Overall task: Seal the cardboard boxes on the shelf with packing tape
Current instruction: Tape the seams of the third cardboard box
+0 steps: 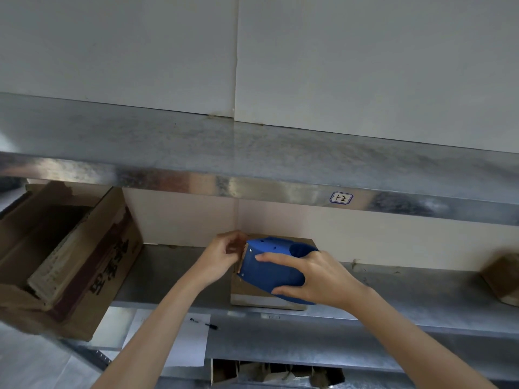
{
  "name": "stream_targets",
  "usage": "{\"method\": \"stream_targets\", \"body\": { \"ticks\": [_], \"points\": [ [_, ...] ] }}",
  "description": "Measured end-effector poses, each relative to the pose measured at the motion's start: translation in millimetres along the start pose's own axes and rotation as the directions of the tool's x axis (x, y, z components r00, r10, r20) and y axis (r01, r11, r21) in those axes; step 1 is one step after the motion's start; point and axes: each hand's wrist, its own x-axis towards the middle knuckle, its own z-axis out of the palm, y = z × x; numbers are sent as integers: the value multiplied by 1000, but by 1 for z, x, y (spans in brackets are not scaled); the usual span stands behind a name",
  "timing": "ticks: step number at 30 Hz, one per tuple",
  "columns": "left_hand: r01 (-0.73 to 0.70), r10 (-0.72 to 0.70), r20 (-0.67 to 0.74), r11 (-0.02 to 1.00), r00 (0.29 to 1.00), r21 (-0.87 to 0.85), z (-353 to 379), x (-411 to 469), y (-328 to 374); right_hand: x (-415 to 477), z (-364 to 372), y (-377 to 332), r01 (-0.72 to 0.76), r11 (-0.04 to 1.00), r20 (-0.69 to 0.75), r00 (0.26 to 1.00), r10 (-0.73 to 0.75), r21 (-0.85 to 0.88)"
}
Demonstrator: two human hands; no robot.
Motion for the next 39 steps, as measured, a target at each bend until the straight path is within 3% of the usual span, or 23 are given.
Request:
{"method": "stream_targets", "body": {
  "ticks": [9,26,39],
  "points": [
    [-54,55,-24,997,998,52,4,5,2,4,-6,5,-61,998,71,996,61,5],
    [-30,38,-93,996,995,80,1,4,27,-2,-31,17,-2,1000,115,993,4,-20],
    [110,-82,-336,992,938,65,-42,-15,12,-44,-41,59,-70,996,149,986,79,-60]
  ]
}}
